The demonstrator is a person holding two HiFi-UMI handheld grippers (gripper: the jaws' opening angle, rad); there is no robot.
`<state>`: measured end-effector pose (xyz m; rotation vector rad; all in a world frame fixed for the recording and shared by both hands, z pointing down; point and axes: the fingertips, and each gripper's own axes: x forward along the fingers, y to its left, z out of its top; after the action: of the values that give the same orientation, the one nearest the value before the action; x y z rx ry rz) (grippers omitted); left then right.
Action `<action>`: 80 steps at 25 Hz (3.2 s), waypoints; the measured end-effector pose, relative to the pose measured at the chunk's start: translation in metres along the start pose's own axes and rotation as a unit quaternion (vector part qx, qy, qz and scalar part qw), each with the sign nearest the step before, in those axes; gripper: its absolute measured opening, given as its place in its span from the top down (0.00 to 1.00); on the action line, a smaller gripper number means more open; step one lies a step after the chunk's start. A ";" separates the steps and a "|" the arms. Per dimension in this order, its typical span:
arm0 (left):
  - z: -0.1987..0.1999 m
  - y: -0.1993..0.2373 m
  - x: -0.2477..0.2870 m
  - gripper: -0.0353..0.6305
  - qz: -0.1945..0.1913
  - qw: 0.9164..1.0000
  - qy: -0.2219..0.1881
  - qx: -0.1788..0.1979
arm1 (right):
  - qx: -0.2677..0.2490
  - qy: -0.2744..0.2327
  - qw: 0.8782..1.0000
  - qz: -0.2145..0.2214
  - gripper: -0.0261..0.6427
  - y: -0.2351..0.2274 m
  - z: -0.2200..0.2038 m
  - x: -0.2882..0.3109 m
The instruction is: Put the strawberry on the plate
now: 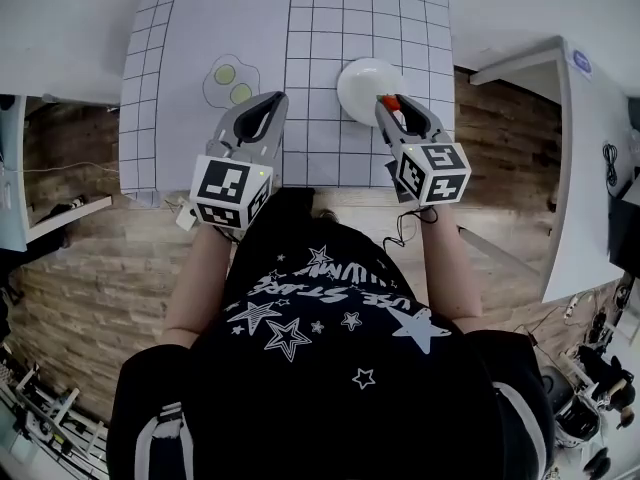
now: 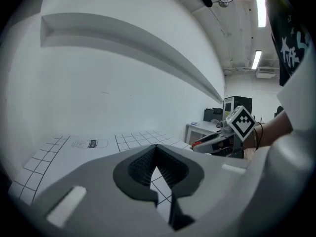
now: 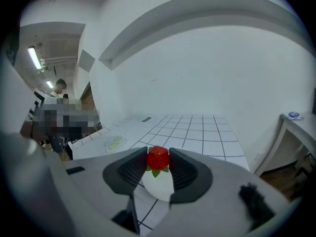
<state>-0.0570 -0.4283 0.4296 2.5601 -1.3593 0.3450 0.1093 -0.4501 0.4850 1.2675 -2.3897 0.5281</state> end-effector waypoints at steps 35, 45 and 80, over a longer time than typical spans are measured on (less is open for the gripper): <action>-0.026 0.033 0.053 0.93 -0.047 0.997 0.057 -0.005 | -0.017 0.126 0.991 -0.048 0.74 -0.031 -0.053 0.082; -0.017 0.027 0.042 0.93 -0.037 0.998 0.048 0.002 | -0.029 0.122 0.992 -0.034 0.73 -0.029 -0.045 0.076; -0.018 -0.111 -0.066 0.93 0.022 0.999 -0.016 0.024 | -0.107 -0.032 0.991 0.073 0.93 0.038 -0.023 -0.120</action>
<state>-0.0022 -0.3105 0.4174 2.5884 -1.4388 0.3511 0.1430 -0.3353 0.4396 1.0378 -2.5261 0.2645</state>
